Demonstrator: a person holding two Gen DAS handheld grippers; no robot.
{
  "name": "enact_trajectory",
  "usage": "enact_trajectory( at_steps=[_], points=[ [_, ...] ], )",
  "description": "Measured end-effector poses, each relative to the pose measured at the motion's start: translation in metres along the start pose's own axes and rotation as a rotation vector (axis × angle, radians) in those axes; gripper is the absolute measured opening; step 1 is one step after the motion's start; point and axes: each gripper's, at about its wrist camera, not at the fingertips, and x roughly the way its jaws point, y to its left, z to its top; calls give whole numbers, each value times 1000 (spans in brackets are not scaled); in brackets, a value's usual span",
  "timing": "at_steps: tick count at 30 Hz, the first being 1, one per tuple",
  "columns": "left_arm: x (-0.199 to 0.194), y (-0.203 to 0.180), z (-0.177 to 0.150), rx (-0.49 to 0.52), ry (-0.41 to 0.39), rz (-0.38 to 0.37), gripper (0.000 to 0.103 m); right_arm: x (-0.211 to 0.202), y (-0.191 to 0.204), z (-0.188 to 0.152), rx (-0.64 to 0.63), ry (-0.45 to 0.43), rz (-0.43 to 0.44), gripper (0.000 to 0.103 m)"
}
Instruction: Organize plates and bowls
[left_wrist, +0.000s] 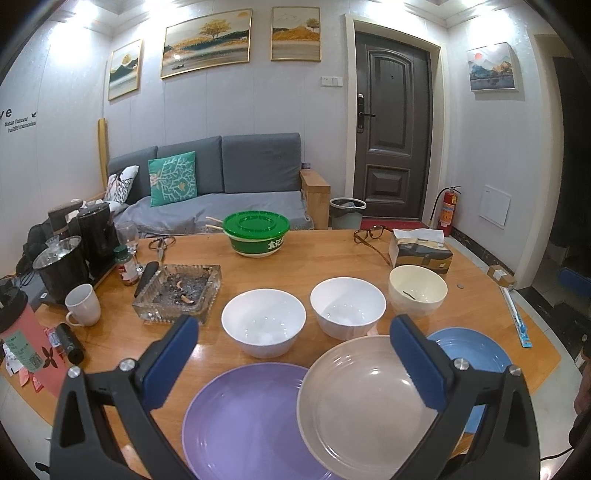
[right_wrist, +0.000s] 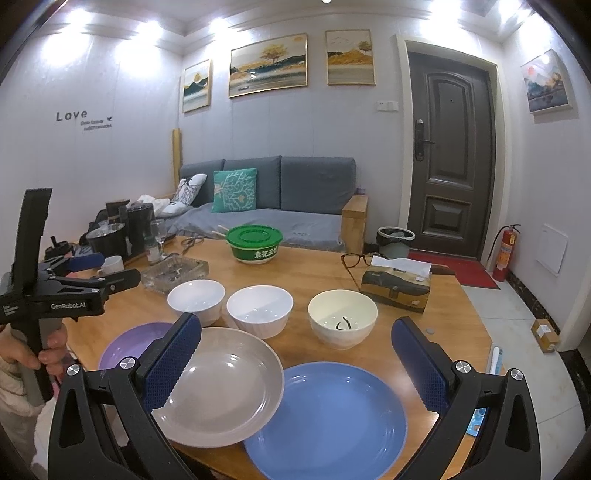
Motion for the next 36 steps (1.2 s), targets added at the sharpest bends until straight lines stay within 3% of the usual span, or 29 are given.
enact_trajectory(
  at_steps=[36],
  points=[
    [3, -5, -2, 7, 5, -13, 103, 5, 1, -1, 9, 16, 19, 102]
  ],
)
